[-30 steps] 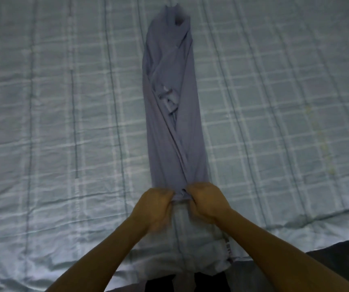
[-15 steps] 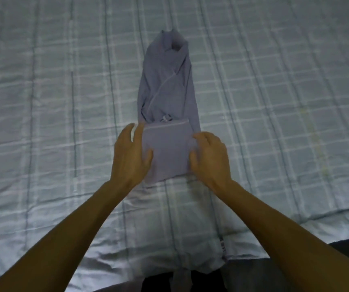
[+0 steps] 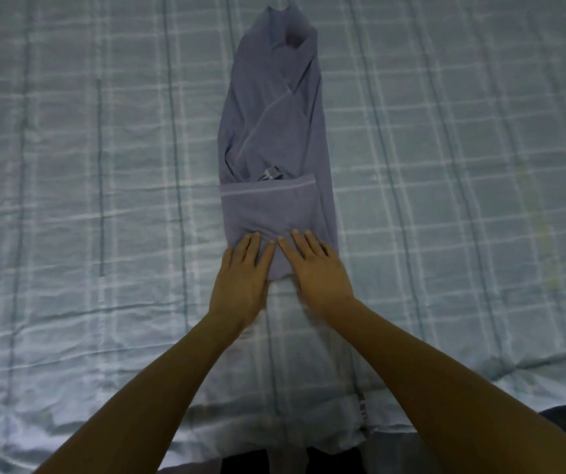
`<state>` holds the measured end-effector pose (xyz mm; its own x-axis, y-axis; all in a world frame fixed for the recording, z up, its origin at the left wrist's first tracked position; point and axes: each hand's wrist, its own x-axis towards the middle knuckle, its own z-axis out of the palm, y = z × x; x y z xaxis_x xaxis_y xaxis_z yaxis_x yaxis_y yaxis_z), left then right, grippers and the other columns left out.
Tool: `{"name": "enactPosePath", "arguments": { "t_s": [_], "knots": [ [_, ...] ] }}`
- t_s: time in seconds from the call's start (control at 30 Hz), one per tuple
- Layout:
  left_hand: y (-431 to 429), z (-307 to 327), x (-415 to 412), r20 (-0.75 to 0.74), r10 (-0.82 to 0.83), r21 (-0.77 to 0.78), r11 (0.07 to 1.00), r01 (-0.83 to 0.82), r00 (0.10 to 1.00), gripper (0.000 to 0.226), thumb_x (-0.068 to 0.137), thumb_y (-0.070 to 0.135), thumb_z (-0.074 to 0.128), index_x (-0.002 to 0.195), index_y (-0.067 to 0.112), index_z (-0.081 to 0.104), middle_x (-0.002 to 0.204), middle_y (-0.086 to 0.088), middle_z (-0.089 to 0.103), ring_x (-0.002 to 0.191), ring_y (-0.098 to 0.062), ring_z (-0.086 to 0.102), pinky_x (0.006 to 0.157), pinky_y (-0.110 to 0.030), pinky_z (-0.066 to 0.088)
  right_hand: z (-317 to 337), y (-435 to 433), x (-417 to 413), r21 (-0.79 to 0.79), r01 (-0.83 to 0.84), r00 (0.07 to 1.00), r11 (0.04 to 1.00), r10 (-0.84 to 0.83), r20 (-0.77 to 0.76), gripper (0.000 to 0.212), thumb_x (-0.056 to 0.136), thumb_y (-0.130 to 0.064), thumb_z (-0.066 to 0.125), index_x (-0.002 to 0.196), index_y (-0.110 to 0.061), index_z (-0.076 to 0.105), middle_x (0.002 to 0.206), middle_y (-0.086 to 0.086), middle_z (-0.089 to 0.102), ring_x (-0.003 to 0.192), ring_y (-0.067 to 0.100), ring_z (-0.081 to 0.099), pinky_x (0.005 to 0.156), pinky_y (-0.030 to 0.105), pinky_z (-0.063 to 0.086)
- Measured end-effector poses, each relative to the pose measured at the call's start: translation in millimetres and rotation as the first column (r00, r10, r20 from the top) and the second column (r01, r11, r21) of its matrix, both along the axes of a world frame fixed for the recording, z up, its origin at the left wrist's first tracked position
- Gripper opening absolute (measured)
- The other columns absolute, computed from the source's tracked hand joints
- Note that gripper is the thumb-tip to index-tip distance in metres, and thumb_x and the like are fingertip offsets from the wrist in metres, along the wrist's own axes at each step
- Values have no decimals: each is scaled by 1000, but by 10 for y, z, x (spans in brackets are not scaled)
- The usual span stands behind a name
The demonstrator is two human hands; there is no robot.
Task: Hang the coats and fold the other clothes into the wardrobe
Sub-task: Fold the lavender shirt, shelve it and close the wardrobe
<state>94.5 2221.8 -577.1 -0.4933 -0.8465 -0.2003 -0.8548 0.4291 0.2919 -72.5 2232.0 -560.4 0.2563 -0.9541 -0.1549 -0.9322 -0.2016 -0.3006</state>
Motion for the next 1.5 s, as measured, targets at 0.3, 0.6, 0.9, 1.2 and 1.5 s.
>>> {"name": "enactPosePath", "arguments": {
  "t_s": [0.3, 0.6, 0.9, 1.2, 1.5],
  "knots": [
    [84, 600, -66, -153, -2, 392, 918, 63, 988, 39, 79, 22, 40, 102, 7, 68, 101, -12, 69, 91, -32, 64, 75, -32, 48, 683, -113, -98, 667, -72, 982, 742, 169, -83, 38, 96, -23, 48, 131, -10, 50, 130, 13, 54, 115, 28, 53, 90, 30, 40],
    [-627, 1290, -58, -175, 213, 477, 872, -107, 961, 44, 77, 26, 40, 110, 12, 67, 111, -10, 67, 101, -30, 61, 75, -25, 43, 1204, -391, -270, 265, 149, 989, 953, -144, -36, 21, 87, -23, 54, 103, -11, 62, 100, 10, 65, 90, 31, 61, 68, 29, 40],
    [-291, 540, -40, -162, 59, -51, 996, -68, 985, 47, 82, 20, 55, 126, 4, 53, 120, -20, 56, 104, -38, 56, 87, -47, 48, 366, -199, -73, -18, 59, 995, 998, -57, 78, 59, 61, -15, 75, 118, -3, 60, 118, 26, 59, 105, 42, 59, 87, 52, 50],
    [-348, 87, -155, -27, 24, -9, 1000, -24, 999, 56, 67, 6, 68, 122, 7, 59, 122, -19, 60, 112, -37, 57, 92, -52, 44, -7, -256, -34, 11, 73, 997, 997, -73, -22, 68, 39, -9, 84, 104, -9, 68, 99, 13, 70, 87, 29, 69, 74, 40, 54],
    [-647, 1073, -244, 113, -290, 758, 643, 106, 950, 37, 96, 26, 50, 130, 10, 54, 128, -6, 57, 115, -22, 54, 96, -26, 40, 979, -348, -128, 650, -124, 990, 750, 135, 34, 40, 89, -39, 56, 122, -17, 57, 124, 7, 59, 113, 28, 56, 85, 31, 43]
  ]
}}
